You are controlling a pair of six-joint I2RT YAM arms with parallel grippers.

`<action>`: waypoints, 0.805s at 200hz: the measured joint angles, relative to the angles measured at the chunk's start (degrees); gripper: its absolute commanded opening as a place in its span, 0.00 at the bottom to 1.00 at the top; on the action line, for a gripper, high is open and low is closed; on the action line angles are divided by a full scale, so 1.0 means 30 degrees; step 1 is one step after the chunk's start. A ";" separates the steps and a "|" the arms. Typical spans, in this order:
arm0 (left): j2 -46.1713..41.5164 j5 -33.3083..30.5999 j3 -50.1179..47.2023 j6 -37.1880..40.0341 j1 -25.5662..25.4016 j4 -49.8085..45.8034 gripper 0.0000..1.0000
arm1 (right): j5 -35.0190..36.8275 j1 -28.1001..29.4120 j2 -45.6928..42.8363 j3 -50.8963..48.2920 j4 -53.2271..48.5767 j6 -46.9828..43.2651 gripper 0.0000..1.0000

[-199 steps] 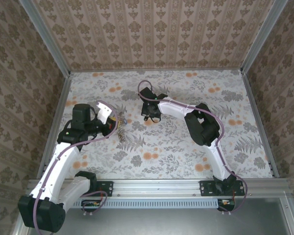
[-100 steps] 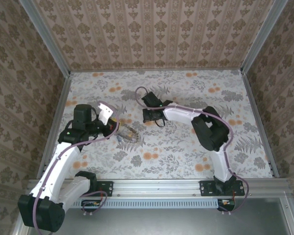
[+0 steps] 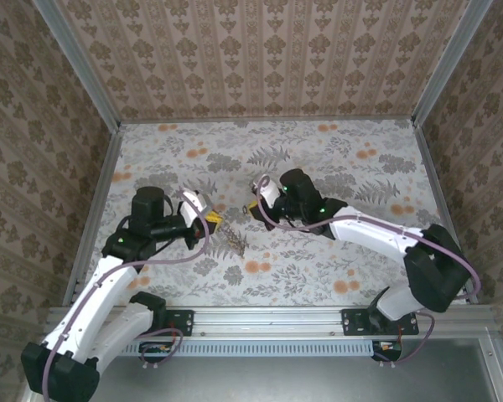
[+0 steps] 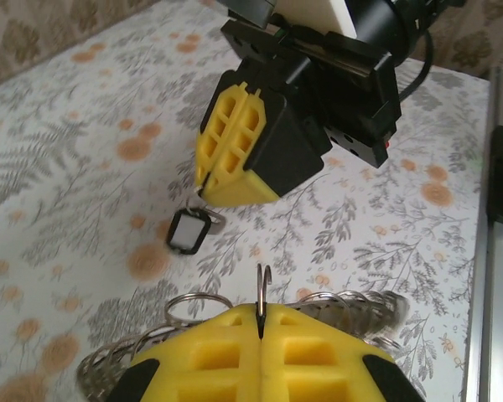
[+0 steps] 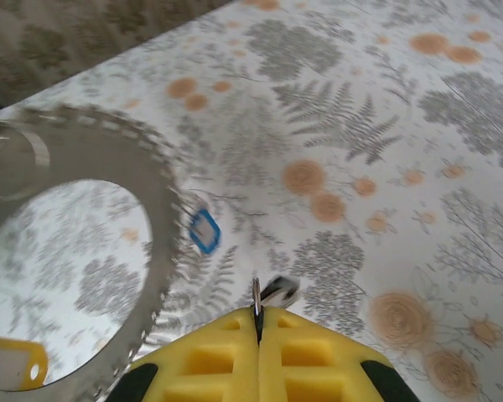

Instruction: Put the keys on the keyring

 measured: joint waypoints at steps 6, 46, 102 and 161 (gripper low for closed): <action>-0.0066 0.0087 -0.0117 0.0124 -0.0219 0.0255 0.00 | -0.0350 0.0073 -0.0466 -0.0233 -0.0029 -0.0248 0.00; -0.0197 0.0109 -0.0794 0.0772 -0.2004 0.1574 0.00 | -0.1756 0.1217 -0.3475 -0.1231 -0.0168 -0.1035 0.00; -0.0328 -0.0590 -0.1435 0.1064 -0.2586 0.2535 0.00 | -0.1792 0.2725 -0.4874 -0.1880 -0.0707 -0.1137 0.00; -0.0386 -0.1027 -0.1683 0.1064 -0.2594 0.3075 0.00 | -0.1494 0.2761 -0.4415 -0.2171 -0.0233 -0.0495 0.00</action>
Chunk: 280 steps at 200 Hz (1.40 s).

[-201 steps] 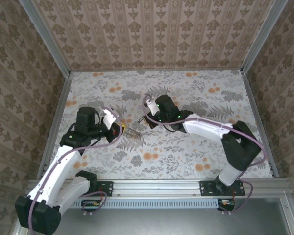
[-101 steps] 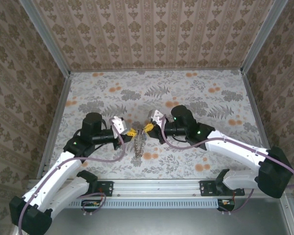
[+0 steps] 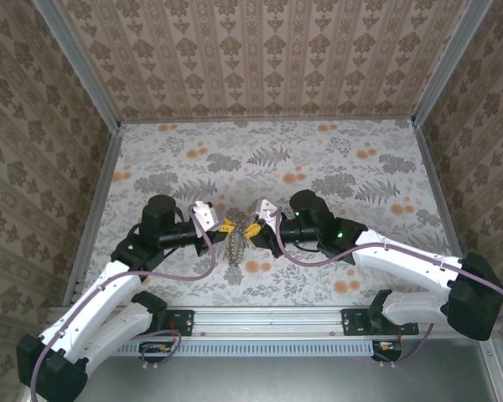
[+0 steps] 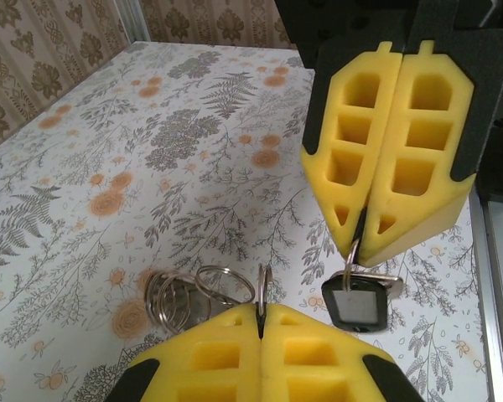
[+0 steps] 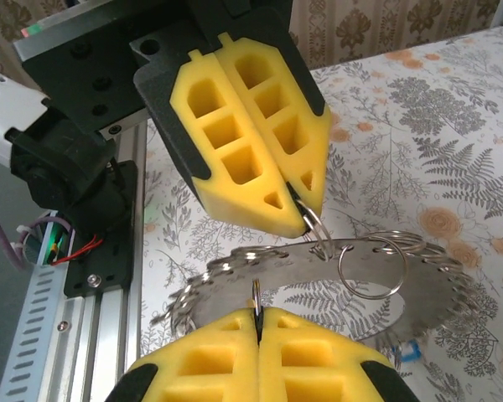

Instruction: Put the keys on the keyring

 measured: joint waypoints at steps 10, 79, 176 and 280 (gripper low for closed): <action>0.0015 -0.0080 0.0000 0.0007 -0.0051 0.0000 0.00 | 0.0029 0.0000 0.0117 0.0000 0.0168 0.0080 0.00; 0.0029 -0.0262 0.0000 0.0160 -0.0393 -0.0066 0.00 | 0.0437 0.0029 0.1013 0.0000 0.1137 0.0889 0.00; 0.0401 -0.1086 0.0000 0.0291 -0.0605 -0.0503 0.00 | 0.1333 0.0066 0.1224 0.0087 0.1719 0.1967 0.00; 0.0532 -0.1180 0.0007 0.0284 -0.0605 -0.0459 0.00 | 0.2812 0.0160 0.1566 0.0124 0.1763 0.3468 0.00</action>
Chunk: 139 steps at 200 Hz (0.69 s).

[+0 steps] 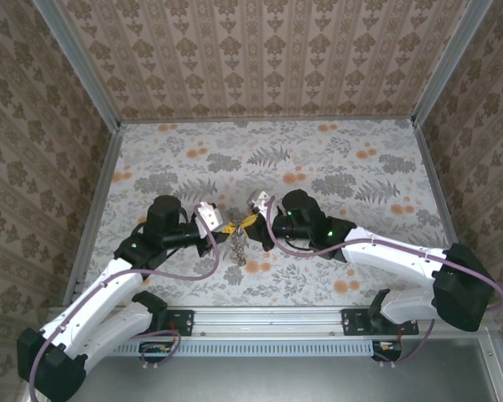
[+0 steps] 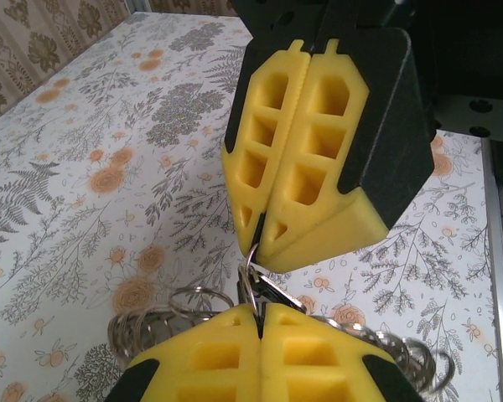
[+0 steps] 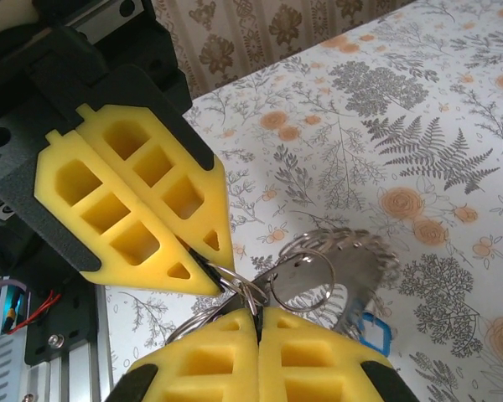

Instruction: Put the keys on the keyring

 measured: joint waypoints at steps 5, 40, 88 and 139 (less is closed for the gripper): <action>0.0000 0.0007 0.0000 0.0007 0.0000 0.0000 0.00 | 0.0044 -0.0007 0.0029 0.0000 -0.0029 0.0044 0.00; -0.0138 0.0066 -0.0066 -0.0080 -0.0015 0.0430 0.00 | -0.0036 -0.0117 0.0124 0.0000 -0.0036 0.0590 0.00; -0.1151 0.0408 -0.1501 -0.0882 -0.0262 0.3024 0.00 | -0.1734 -0.1195 0.0117 0.0000 0.0189 0.2142 0.21; -0.1115 0.1158 -0.1515 -0.1027 -0.0503 0.4430 0.00 | -0.3016 -0.2164 -0.1129 0.0117 -0.1107 0.0714 0.25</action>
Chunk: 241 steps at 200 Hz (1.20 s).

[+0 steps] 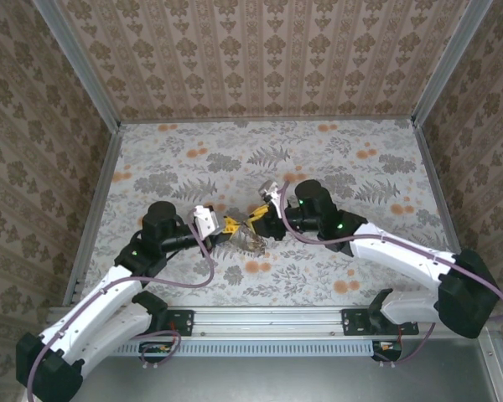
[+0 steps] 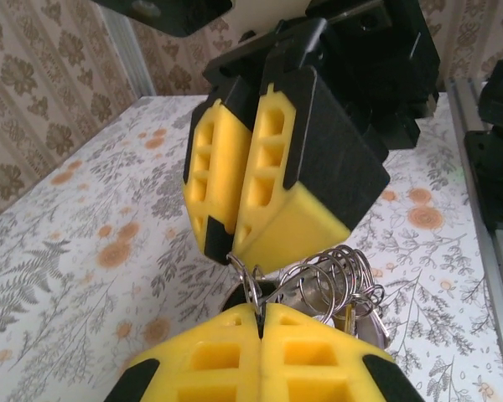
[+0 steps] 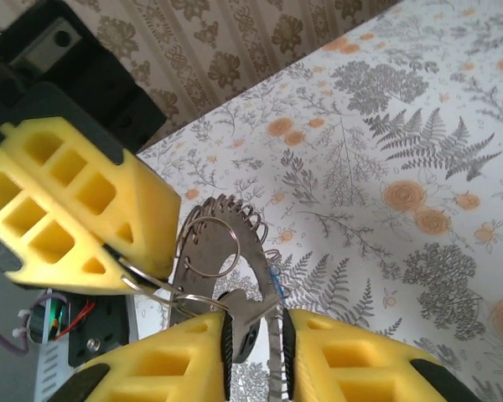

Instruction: Put the keys on the keyring

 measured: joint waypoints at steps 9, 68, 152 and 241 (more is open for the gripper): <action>0.0029 0.0277 0.0000 0.0000 -0.0095 0.0131 0.00 | -0.0117 -0.0044 -0.0495 0.0189 -0.0707 -0.0867 0.26; 0.0372 0.1945 0.0058 0.0022 -0.0262 0.0204 0.00 | -0.1137 -0.0211 -0.3832 0.1129 -0.4029 -0.7752 0.27; 0.1107 0.4073 0.1202 0.0488 -0.1035 -0.0583 0.00 | -0.1100 0.1413 -0.3242 0.1792 -0.6105 -1.3304 0.28; 0.1370 0.4699 0.1319 0.0590 -0.1443 -0.0291 0.00 | -0.0109 0.1872 -0.3053 0.1800 -0.6127 -1.3464 0.24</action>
